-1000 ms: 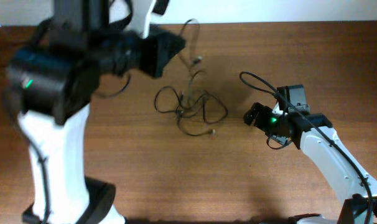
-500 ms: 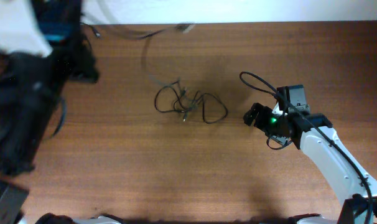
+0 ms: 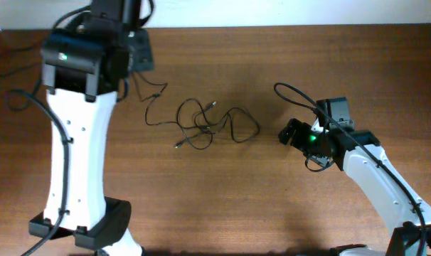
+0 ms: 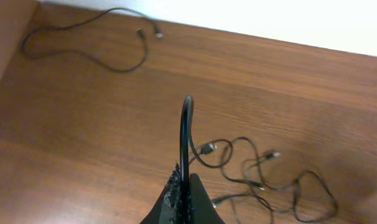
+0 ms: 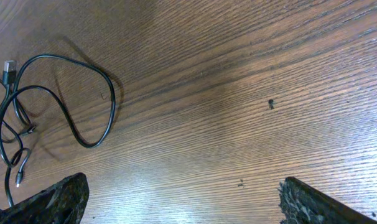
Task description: Untangle cables
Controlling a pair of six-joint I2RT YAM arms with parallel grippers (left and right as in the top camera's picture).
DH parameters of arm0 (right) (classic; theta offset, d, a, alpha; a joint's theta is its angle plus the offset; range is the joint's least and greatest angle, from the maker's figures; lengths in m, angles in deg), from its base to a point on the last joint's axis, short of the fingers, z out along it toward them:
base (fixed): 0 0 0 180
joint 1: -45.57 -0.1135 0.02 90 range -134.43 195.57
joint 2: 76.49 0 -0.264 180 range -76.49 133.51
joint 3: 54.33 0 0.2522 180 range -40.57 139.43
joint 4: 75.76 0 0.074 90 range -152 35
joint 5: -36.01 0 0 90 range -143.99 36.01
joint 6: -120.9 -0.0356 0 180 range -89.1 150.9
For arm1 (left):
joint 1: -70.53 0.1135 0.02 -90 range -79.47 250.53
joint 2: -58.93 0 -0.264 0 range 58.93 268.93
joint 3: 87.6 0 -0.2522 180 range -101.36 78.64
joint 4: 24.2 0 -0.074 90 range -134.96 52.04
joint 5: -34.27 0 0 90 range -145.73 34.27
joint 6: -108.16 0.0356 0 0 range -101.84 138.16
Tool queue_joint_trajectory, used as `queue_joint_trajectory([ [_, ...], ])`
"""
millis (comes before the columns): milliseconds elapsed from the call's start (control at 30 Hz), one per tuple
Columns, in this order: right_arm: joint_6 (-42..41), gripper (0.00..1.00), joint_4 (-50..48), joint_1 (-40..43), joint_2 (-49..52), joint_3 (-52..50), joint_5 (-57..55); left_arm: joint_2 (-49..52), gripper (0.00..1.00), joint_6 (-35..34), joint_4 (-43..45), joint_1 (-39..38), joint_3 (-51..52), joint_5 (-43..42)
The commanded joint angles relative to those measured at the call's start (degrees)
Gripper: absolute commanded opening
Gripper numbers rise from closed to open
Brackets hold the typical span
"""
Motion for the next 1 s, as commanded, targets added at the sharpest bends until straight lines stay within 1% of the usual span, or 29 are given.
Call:
queue_joint_trajectory([
  [0, 0.59, 0.98, -0.09, 0.04, 0.15, -0.5, -0.09, 1.05, 0.04, -4.7, -1.95, 7.63, -0.46, 1.14],
  [33, 0.59, 0.98, -0.17, 0.04, 0.15, -0.5, -0.09, 1.05, 0.09, -4.87, -2.49, 10.56, -0.46, 1.14],
  [67, 0.59, 0.98, -0.17, 0.04, 0.15, -0.5, -0.09, 1.09, 0.19, -4.85, -3.85, 13.53, -0.46, 1.11],
  [133, 0.59, 0.98, -0.17, 0.04, 0.15, -0.5, -0.09, 1.11, 0.24, -4.85, -5.4, 15.8, -0.46, 1.16],
  [167, 0.59, 0.98, -0.17, 0.04, 0.15, -0.5, -0.09, 1.11, 0.34, -4.85, -5.77, 17.22, -0.46, 1.14],
  [200, 0.59, 0.98, -0.17, 0.04, 0.15, -0.5, -0.09, 1.11, 0.51, -4.85, -5.73, 18.18, -0.31, 1.14],
  [233, 0.59, 0.98, -0.17, 0.04, 0.15, -0.5, -0.09, 1.11, 0.66, -4.83, -5.62, 18.75, 0.26, 1.11],
  [267, 0.59, 0.98, -0.17, 0.04, 0.15, -0.5, -0.09, 1.11, 0.74, -4.83, -5.53, 18.95, 0.79, 1.11],
  [300, 0.59, 0.98, -0.17, 0.04, 0.15, -0.5, -0.07, 1.11, 0.89, -4.83, -5.2, 18.95, 2.23, 1.11],
  [333, 0.59, 0.98, -0.17, 0.04, 0.15, -0.5, -0.07, 1.11, 0.99, -4.81, -4.39, 18.95, 4.63, 1.11],
  [467, 0.59, 0.98, -0.11, 0.04, 0.15, -0.5, -0.07, 1.11, 0.99, -4.81, 2.43, 18.97, 15.87, 1.18],
  [533, 0.61, 0.98, -0.13, 0.04, 0.15, -0.5, -0.09, 1.11, 0.99, -4.81, 5.99, 18.95, 21.09, 4.72],
  [567, 0.61, 0.98, -0.13, 0.04, 0.15, -0.5, -0.09, 1.18, 0.99, -4.55, 6.16, 18.95, 21.59, 4.22],
  [600, 0.59, 0.98, -0.15, 0.04, 0.15, -0.5, -0.09, 1.22, 0.99, -2.62, 5.99, 18.97, 21.77, 3.72],
  [633, 0.59, 0.98, -0.15, 0.04, 0.15, -0.5, -0.09, 1.6, 0.99, 4.5, 5.75, 18.95, 21.77, 6.43],
  [700, 0.59, 0.98, -0.15, 0.04, 0.15, -0.5, -0.09, 2.34, 0.99, 4.68, 5.64, 18.95, 21.77, 14.75],
  [733, 0.59, 0.98, -0.13, 0.04, 0.15, -0.5, -0.09, 2.75, 0.99, 4.66, 5.35, 18.95, 21.77, 17.11],
  [767, 0.59, 0.98, -0.11, 0.04, 0.15, -0.5, -0.09, 3.34, 0.99, 2.99, 5.33, 18.97, 21.77, 17.4],
  [800, 0.61, 0.98, -0.11, 0.04, 0.15, -0.5, -0.09, 3.63, 0.99, 1.66, 5.75, 18.97, 21.77, 13.4],
  [833, 0.61, 0.98, -0.11, 0.04, 0.15, -0.5, -0.09, 3.72, 0.99, 1.68, 6.8, 19.32, 21.77, 6.29],
  [867, 0.61, 0.98, -0.11, 0.04, 0.15, -0.5, -0.09, 3.72, 0.99, 1.64, 7.72, 20.2, 21.77, -3.48],
  [900, 0.61, 0.98, -0.11, 0.04, 0.15, -0.5, -0.09, 3.72, 0.99, 1.66, 7.43, 20.55, 21.77, -9.66],
  [933, 0.61, 0.98, -0.2, 0.04, 0.15, -0.5, -0.11, 3.74, 0.99, 1.66, 6.69, 20.61, 21.9, -23.82],
  [967, 0.61, 0.98, -0.39, 0.04, 0.15, -0.5, -0.09, 3.78, 0.99, 1.68, 6.32, 20.2, 22.51, -32.52],
])
